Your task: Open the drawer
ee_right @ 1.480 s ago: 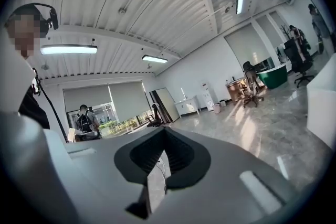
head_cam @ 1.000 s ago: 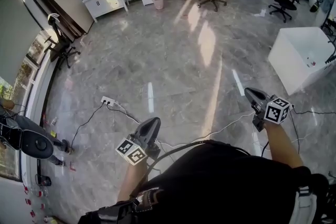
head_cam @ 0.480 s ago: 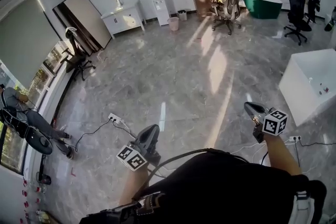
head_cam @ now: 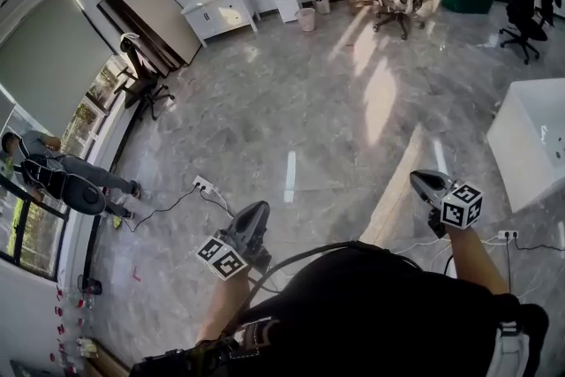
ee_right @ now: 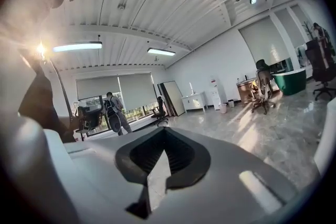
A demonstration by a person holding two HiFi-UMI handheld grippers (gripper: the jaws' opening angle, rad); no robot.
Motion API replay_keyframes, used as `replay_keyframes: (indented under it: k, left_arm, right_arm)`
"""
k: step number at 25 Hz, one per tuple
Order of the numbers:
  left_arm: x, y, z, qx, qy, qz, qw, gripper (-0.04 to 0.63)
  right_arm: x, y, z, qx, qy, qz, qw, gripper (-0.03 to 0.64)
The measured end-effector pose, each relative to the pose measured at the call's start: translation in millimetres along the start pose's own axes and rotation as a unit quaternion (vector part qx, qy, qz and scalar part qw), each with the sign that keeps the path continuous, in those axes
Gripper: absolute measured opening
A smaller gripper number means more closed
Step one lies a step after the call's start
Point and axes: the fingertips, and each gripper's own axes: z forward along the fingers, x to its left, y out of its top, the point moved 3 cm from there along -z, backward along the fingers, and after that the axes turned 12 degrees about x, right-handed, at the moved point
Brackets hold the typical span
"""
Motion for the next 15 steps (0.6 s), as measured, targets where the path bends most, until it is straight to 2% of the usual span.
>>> replay_keyframes:
  k: [6,11,15]
  left_arm:
    - [55,10,54,0.004,-0.029,-0.016,0.9994,0.0]
    - [131,42,97,0.002,-0.081,-0.02,0.9965,0.0]
    - [208,82,132,0.004,-0.103,-0.006,0.9946,0.0]
  right_arm:
    - [-37,14,29,0.01,-0.027,-0.006,1.0,0.002]
    - [-58,53,70,0.02,-0.08,-0.016,0.996,0.002]
    - [-79,106,130,-0.003,-0.108,-0.002,0.994,0.002]
